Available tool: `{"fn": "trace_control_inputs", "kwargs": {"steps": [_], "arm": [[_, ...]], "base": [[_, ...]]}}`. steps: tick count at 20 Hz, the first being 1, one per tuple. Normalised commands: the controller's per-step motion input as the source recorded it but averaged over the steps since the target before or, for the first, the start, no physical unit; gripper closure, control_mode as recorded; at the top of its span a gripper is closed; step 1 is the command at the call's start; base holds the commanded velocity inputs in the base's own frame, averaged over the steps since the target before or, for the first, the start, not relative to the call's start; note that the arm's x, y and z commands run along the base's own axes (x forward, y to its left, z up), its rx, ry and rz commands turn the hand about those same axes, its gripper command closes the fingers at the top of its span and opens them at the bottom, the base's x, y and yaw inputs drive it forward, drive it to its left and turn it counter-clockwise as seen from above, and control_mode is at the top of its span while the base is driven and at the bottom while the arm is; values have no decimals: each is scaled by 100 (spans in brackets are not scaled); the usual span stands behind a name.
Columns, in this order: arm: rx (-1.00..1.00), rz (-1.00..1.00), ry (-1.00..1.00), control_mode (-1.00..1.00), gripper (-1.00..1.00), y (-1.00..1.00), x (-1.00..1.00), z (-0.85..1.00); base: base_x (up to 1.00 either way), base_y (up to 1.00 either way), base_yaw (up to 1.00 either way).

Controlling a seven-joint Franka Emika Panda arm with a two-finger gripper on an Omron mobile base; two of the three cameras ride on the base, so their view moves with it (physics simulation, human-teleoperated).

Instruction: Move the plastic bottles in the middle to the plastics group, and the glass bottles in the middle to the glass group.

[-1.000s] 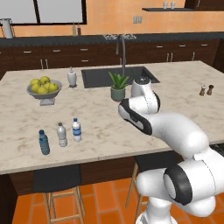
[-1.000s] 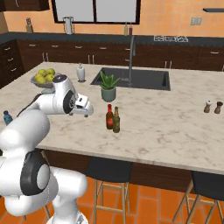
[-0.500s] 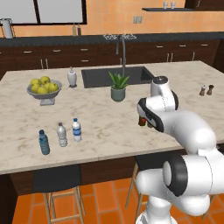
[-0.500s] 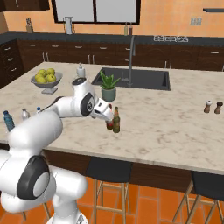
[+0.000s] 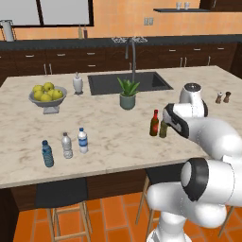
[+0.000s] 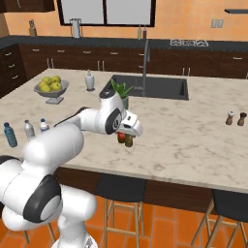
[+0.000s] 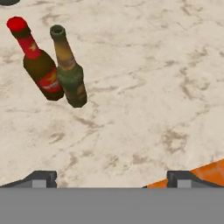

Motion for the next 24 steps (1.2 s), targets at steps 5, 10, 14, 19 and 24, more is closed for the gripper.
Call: {"fn": "trace_control_inputs", "kwargs": {"steps": [5, 10, 14, 19, 24], "arm": [[7, 26, 0, -100, -100, 7, 4, -6], [0, 29, 5, -100, -100, 35, 37, 0], [0, 16, 3, -100, -100, 7, 66, 0], [9, 7, 0, -100, -100, -31, 52, -3], [5, 10, 0, -100, -100, -1, 21, -8]], "base": [[0, 0, 0], [0, 0, 0], [0, 0, 0], [0, 0, 0], [0, 0, 0]]}}
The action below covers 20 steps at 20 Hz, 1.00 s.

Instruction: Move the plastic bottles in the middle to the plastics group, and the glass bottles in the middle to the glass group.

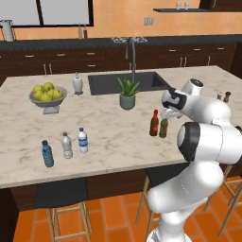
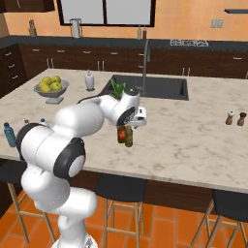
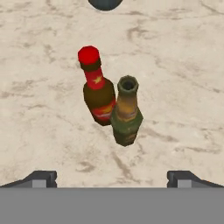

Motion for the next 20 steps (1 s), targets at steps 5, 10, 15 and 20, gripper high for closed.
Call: {"fn": "trace_control_inputs", "kwargs": {"steps": [5, 10, 15, 20], "arm": [[2, 11, 0, -100, -100, 0, 11, -22], [0, 12, 0, -100, -100, -7, 17, -9], [0, 11, 0, -100, -100, -9, 11, -6], [0, 11, 0, -100, -100, -1, 17, -17]], "base": [[0, 0, 0], [0, 0, 0], [0, 0, 0], [0, 0, 0]]}}
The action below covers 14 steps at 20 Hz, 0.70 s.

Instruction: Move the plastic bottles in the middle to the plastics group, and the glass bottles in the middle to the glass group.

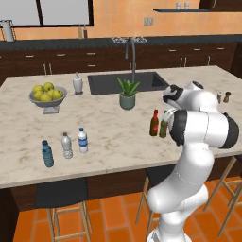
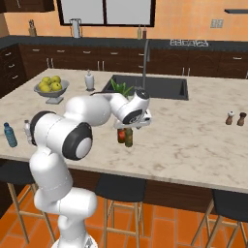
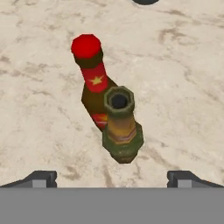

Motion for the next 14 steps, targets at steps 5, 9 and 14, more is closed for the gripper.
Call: {"fn": "trace_control_inputs", "kwargs": {"steps": [5, 9, 14], "arm": [[0, 10, 0, -100, -100, 0, 21, -16], [0, 9, 0, -100, -100, 0, 10, -4], [1, 7, 0, -100, -100, 0, 0, -8]], "base": [[0, 0, 0], [0, 0, 0], [0, 0, 0]]}}
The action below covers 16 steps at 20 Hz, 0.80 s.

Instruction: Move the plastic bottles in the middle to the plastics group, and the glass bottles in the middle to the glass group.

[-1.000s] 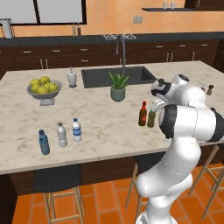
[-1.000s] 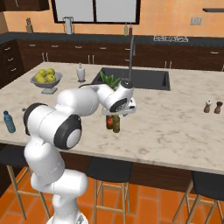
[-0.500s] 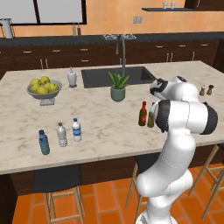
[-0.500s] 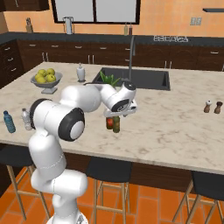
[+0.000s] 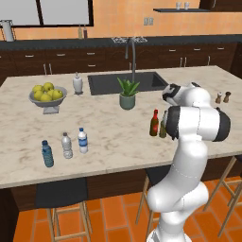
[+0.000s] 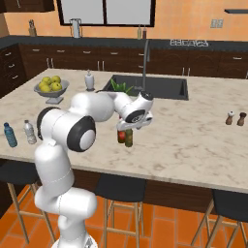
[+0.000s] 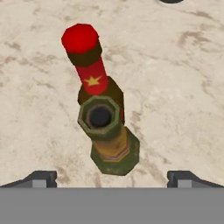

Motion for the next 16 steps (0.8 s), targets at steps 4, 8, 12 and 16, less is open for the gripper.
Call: {"fn": "trace_control_inputs", "kwargs": {"steps": [4, 8, 12, 16], "arm": [[5, 5, 0, -100, -100, 0, 0, -3], [5, 2, 0, -100, -100, 0, 2, 0], [7, 0, -1, -100, -100, 0, 4, -12], [6, 0, 0, -100, -100, 0, 7, -5]], "base": [[0, 0, 0], [0, 0, 0], [0, 0, 0], [0, 0, 0]]}}
